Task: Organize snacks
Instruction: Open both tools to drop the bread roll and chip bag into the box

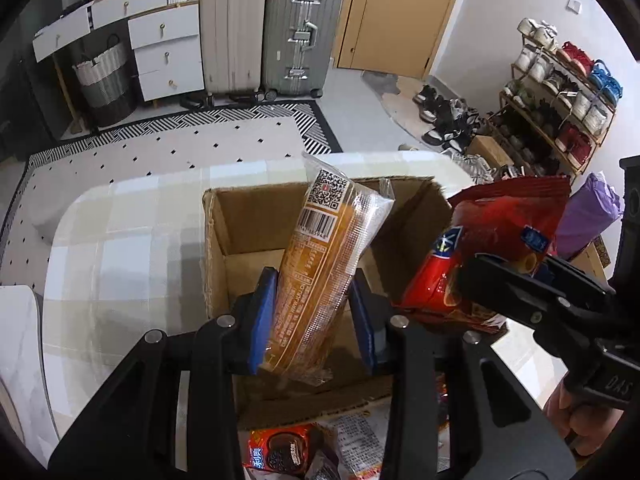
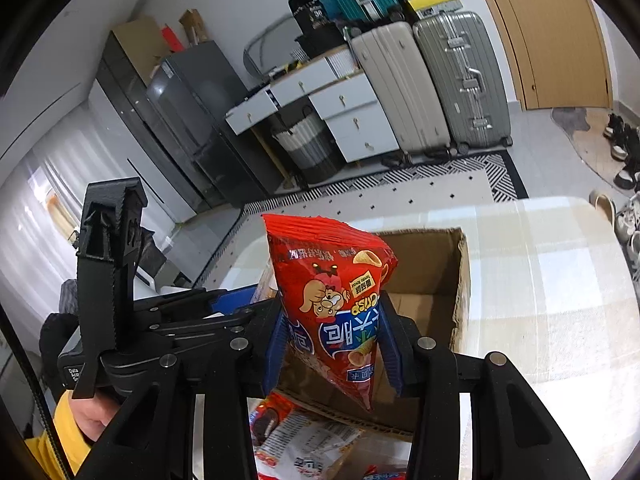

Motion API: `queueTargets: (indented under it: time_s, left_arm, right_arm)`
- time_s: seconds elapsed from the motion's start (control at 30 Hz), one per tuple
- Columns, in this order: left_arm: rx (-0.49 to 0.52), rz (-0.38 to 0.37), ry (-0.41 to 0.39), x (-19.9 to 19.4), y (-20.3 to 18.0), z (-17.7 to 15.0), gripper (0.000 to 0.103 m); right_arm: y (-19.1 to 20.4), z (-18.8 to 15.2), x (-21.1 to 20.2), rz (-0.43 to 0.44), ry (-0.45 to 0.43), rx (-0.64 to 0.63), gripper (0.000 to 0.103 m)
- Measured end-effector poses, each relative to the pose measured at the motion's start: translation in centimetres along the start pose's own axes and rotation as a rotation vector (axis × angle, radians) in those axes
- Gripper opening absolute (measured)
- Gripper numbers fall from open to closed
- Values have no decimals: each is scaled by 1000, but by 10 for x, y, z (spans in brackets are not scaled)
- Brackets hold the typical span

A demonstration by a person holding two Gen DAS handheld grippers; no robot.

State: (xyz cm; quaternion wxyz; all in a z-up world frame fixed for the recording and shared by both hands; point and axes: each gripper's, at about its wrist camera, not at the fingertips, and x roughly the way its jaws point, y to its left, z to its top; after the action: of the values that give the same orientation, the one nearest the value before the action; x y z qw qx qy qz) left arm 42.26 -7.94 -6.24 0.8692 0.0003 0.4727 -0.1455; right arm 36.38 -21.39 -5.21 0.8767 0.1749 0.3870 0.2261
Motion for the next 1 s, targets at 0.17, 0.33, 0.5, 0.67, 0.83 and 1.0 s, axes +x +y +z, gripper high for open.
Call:
queueTargets:
  time_s: [0.17,0.33,0.5,0.67,0.83,1.0]
  left_arm:
    - [-24,-4,13,23,10,1,33]
    - [-17,-2,0,28,11,0,33]
    - [-16,6,-18,17,9,-11,37]
    - [-14,20,-36,-16,9,-38,40]
    - [-27,53,-85,-55,12,-53,57]
    - [-22,67,-142,-102,5,-72,71]
  right_arm:
    - [-4,-4,13,-7,28,-4,41]
    - [-6,-9,20,-15,46,-1,41]
    - [-4,-10,26,-32,71,-6,46]
    - [-2,-11,22,-51,59,0,49]
    - [11,-14,-5,-41,14,-14,49]
    - [35,-20,-48,-23,-45,-41,49]
